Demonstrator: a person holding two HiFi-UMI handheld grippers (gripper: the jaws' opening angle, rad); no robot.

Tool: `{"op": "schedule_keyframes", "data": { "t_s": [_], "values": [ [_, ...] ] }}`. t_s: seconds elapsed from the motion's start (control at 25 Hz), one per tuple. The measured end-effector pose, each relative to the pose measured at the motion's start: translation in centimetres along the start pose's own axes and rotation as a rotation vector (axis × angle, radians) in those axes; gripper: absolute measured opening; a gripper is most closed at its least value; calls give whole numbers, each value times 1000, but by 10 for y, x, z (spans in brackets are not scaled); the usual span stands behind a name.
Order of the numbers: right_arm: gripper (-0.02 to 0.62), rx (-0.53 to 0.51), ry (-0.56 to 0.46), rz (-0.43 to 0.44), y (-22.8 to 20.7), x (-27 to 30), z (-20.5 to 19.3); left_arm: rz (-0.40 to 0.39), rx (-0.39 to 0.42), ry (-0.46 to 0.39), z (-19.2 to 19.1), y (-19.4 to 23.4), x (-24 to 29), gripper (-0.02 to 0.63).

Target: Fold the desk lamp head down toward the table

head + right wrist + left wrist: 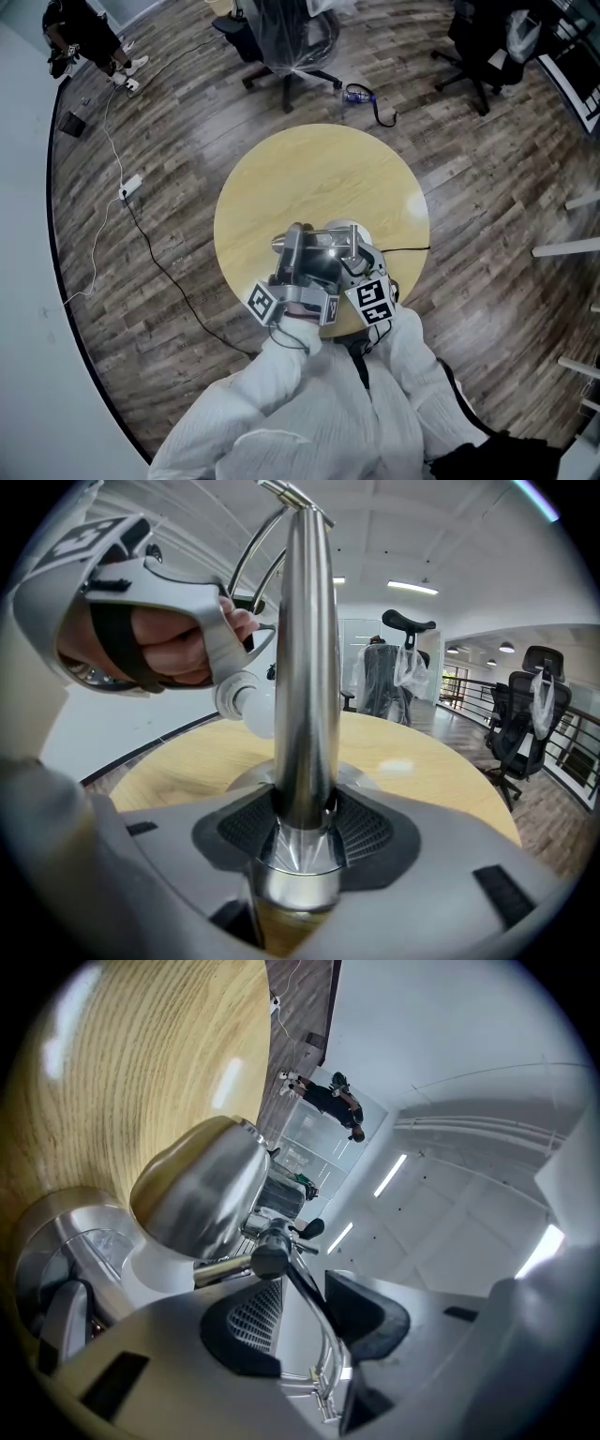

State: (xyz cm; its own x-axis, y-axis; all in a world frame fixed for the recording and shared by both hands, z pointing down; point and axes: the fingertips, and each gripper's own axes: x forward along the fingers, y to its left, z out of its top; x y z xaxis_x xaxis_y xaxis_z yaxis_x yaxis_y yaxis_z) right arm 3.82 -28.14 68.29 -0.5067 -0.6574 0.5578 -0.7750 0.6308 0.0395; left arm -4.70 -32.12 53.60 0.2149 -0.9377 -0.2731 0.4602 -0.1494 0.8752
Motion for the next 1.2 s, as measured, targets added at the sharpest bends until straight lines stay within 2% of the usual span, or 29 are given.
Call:
{"op": "schedule_keyframes", "data": {
  "t_s": [0.2, 0.28, 0.48, 0.68, 0.8, 0.92, 1.0, 1.2],
  "values": [
    [195, 3, 1, -4, 0, 0, 2, -1, -23, -7, 0, 0, 1, 141],
    [195, 2, -1, -5, 0, 1, 1, 11, -6, 10, 1, 0, 0, 141],
    [195, 4, -1, -10, -2, -1, 3, 45, 87, 117, -7, -5, 0, 141],
    [195, 8, 0, -52, 1, -4, 2, 56, 170, 196, -14, -11, -14, 141],
    [195, 13, -20, -72, 5, -9, 6, 81, 250, 253, -17, -14, -29, 141],
    [195, 16, -52, -80, 6, -17, 13, 150, 402, 347, -22, -10, -49, 141],
    [195, 28, -66, -86, 6, -23, 17, 237, 558, 416, -23, 0, -65, 141],
    [195, 85, -130, -127, 6, -44, 27, 378, 1115, 567, -16, 10, -85, 140]
  ]
}}
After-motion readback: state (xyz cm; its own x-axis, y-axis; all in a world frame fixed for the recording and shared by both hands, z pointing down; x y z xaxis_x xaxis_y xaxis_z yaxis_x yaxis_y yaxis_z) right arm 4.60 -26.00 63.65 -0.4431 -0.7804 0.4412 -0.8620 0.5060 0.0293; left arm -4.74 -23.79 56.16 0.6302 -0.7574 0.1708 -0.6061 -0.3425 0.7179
